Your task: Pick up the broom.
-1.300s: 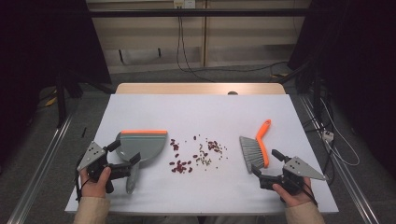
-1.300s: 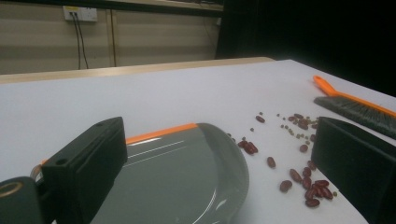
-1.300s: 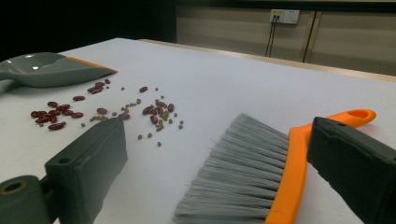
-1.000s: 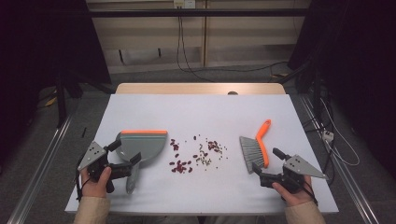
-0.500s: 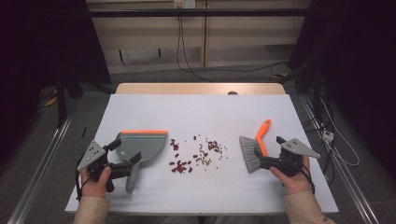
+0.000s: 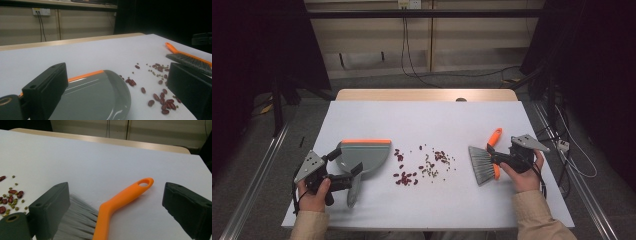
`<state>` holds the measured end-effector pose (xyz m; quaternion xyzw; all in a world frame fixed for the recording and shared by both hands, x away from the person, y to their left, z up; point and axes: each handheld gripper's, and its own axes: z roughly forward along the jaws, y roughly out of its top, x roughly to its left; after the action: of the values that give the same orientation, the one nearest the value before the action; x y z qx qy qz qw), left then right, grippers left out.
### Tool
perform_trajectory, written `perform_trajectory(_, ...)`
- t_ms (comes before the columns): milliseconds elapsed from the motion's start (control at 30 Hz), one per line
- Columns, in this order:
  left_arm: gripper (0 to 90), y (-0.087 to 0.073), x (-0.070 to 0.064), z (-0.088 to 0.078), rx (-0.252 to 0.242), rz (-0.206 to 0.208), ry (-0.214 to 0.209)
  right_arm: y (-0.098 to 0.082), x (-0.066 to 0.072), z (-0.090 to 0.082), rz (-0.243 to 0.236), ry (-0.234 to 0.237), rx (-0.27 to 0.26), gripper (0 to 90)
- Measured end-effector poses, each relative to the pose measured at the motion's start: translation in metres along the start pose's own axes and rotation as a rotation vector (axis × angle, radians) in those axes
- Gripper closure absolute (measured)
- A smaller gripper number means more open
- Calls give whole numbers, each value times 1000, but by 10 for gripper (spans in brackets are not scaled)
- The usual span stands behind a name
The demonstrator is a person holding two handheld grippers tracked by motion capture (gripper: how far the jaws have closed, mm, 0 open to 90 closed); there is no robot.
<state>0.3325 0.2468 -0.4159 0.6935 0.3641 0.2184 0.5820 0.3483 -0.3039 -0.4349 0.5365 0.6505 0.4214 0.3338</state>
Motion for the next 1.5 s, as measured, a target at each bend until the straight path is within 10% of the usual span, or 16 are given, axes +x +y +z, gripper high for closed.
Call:
perform_trajectory(467,35,0,-1,1,2,-5,-5,0,5,32,15,-40,133,365)
perform_trajectory(1000,35,-2,1,2,11,-2,-11,-5,2,53,69,-62,252,466)
perform_trajectory(1500,35,-2,0,3,18,1,-19,5,10,67,-19,37,368,504)
